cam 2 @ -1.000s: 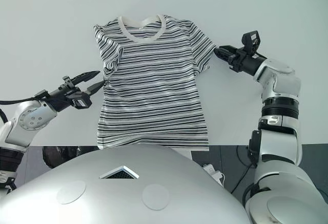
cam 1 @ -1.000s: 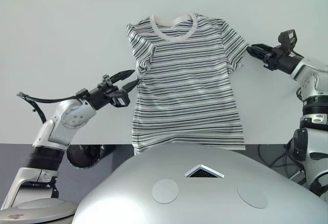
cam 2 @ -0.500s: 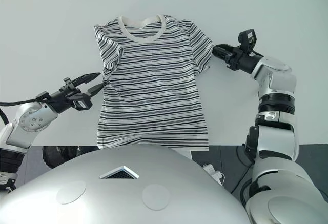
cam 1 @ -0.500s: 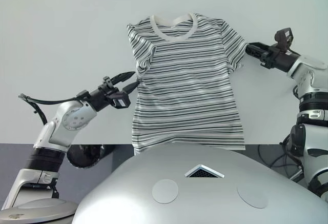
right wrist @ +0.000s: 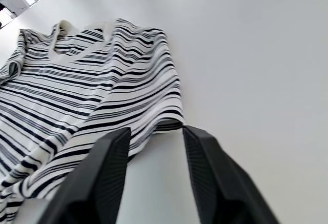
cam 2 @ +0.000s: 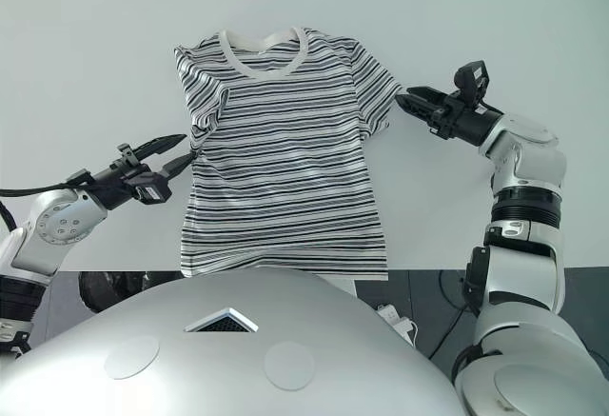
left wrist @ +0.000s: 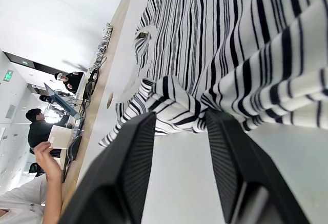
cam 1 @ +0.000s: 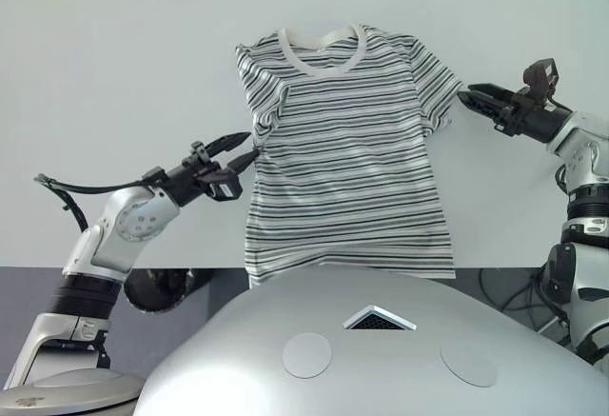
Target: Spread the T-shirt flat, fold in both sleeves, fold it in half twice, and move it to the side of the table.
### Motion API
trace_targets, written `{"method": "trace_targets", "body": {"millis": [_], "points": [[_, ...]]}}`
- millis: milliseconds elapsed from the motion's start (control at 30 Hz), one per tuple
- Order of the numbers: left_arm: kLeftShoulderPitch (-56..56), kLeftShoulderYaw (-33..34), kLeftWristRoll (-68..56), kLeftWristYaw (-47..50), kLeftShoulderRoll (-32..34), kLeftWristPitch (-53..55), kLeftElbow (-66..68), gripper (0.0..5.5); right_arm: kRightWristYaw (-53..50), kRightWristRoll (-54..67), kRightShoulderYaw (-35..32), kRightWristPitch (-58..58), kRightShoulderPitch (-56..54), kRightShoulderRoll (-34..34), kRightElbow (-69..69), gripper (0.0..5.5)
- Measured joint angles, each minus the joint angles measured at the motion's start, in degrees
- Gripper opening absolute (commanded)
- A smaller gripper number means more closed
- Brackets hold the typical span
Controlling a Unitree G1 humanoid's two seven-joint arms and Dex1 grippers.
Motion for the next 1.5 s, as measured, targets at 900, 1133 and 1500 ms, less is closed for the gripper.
{"method": "trace_targets", "body": {"millis": [900, 1133, 1500], "points": [[-0.5, -0.2, 1.0, -0.2, -0.2, 1.2, -0.7, 1.81, -0.6, -3.3, 3.5, -3.0, -7.8, 2.9, 9.6, 1.93], [-0.4, -0.5, 1.6, -0.1, -0.7, 1.5, -1.3, 1.81, 0.0, -3.2, 2.6, -3.0, -7.8, 2.9, 9.2, 0.67], [-0.4, -0.6, 1.7, -0.1, -1.2, 1.5, -1.2, 1.81, -1.8, -2.9, 1.8, -1.7, -6.8, 2.8, 6.2, 0.24]]}}
